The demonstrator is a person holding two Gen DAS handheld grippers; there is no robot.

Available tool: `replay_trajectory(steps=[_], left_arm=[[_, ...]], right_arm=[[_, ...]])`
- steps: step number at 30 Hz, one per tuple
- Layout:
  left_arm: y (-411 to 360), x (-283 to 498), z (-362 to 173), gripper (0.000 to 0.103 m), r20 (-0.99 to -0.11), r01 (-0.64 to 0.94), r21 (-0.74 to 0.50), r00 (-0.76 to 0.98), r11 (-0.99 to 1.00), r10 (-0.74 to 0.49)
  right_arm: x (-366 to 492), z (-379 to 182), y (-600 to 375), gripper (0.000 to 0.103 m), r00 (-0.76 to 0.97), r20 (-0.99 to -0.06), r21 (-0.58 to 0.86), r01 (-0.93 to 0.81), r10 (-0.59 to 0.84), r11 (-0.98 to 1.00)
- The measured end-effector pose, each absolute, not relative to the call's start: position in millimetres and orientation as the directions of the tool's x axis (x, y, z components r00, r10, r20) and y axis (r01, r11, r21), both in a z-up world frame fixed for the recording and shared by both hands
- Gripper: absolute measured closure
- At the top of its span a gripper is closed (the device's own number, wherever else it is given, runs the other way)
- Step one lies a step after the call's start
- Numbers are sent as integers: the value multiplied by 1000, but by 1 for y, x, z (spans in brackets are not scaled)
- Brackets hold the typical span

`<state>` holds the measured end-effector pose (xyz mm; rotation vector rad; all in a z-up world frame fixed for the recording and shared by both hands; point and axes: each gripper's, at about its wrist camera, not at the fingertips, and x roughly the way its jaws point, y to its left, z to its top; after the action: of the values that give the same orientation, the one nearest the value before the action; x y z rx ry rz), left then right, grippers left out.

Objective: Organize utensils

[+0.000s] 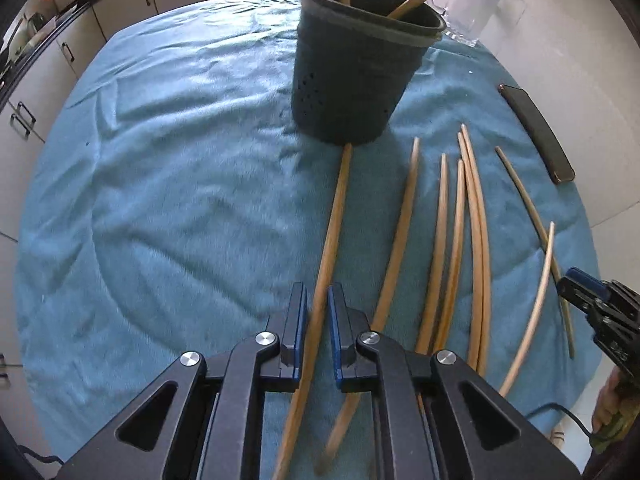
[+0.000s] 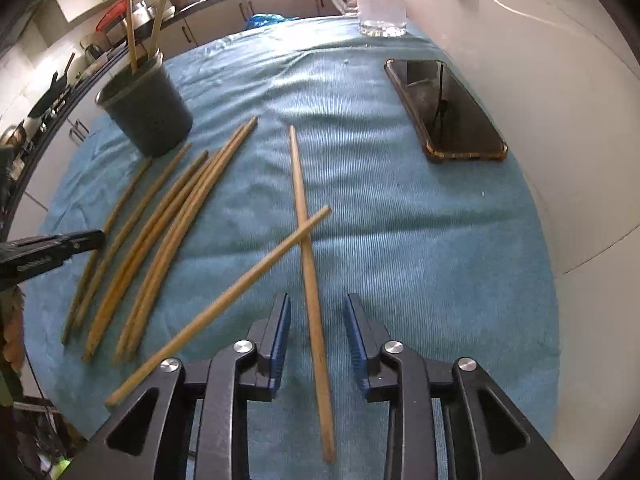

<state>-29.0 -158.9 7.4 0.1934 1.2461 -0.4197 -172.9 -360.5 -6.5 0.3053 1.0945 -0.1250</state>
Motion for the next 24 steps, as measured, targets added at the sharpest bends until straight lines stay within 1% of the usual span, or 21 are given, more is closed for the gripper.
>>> replay_trajectory(steps=[1,3,6,9,11,16,18,20,22,23,24], left_arm=[[-161,-26,6,93,-946,412,-83,255,907,-202],[-163,-21,5,93,-945,416,-88,253,905,-208],[-168,-14,6,93,-944,425,-89,253,901,-213],[-172,-5,6,93,-943,433,-95,249,897,-220],[-174,2,4,92,-942,438,-97,250,894,-225],[-183,12,3,92,-932,449,-100,272,888,-242],[-186,13,3,88,-925,451,-108,282,886,-256],[-187,12,2,87,-915,456,-110,300,883,-269],[-188,9,3,88,-909,470,-94,319,878,-268],[-190,8,2,96,-906,477,-80,330,875,-263],[-190,7,2,97,-904,482,-74,337,873,-263]], right_arm=[[-174,-3,-364,69,469,-881,202,260,59,944],[-177,1,-368,69,494,-864,261,276,96,925],[-176,1,-372,69,520,-830,385,278,199,880],[-171,-2,-368,69,527,-806,462,272,271,844],[-167,-6,-365,69,519,-802,487,282,295,827],[-149,-16,-358,69,496,-826,461,318,269,828],[-141,-20,-357,69,485,-839,435,329,246,838],[-134,-21,-353,69,489,-847,404,337,208,851],[-129,-20,-350,79,486,-857,367,341,172,866],[-127,-20,-349,84,481,-864,343,347,148,873],[-125,-20,-348,85,483,-865,329,347,134,878]])
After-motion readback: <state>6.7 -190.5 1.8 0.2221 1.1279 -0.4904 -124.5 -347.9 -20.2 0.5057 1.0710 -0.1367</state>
